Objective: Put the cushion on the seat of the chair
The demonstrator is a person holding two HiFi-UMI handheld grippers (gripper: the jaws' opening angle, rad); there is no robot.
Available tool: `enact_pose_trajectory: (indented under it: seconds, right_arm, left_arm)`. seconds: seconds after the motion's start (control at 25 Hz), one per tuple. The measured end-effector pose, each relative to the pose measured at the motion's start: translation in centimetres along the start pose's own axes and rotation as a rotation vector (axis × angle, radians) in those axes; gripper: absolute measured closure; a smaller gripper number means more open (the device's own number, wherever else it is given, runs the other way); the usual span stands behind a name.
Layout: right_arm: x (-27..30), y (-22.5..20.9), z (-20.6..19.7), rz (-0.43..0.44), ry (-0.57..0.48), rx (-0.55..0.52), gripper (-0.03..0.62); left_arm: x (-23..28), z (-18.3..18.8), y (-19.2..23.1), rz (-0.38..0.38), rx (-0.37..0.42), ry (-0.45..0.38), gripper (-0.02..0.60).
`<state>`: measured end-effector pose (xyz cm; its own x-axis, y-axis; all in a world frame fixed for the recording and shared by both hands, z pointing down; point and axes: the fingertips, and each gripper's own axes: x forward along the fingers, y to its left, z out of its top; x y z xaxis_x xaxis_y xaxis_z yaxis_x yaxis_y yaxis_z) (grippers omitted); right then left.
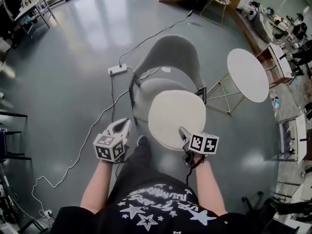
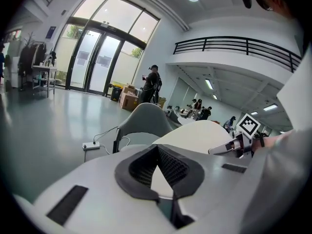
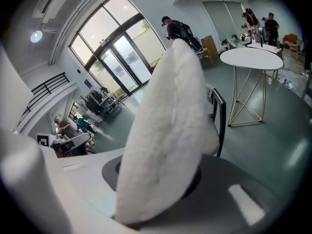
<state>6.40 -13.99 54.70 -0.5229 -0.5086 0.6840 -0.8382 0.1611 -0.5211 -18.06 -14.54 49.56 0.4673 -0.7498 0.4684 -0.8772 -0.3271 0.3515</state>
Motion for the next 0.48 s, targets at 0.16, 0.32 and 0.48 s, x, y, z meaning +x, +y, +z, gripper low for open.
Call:
enact_pose_trajectory:
  seconds: [0.16,0.32,0.48]
  right_arm:
    - [3.0,0.9,2.3,-0.013,0.02,0.004,0.53]
    - [5.7,0.8,4.1,-0.021,0.051,0.026,0.53]
    - [8.7,1.1,5.8,-0.035,0.081,0.036,0.53]
  left_arm:
    - [2.0,1.3,3.4,0.004,-0.008,0.029,0.572]
    - [5.3,2.2,5.1,-0.022,-0.002,0.072,0.572]
    - [8.5,2.3,6.4,-0.062,0.004,0.125,0.572]
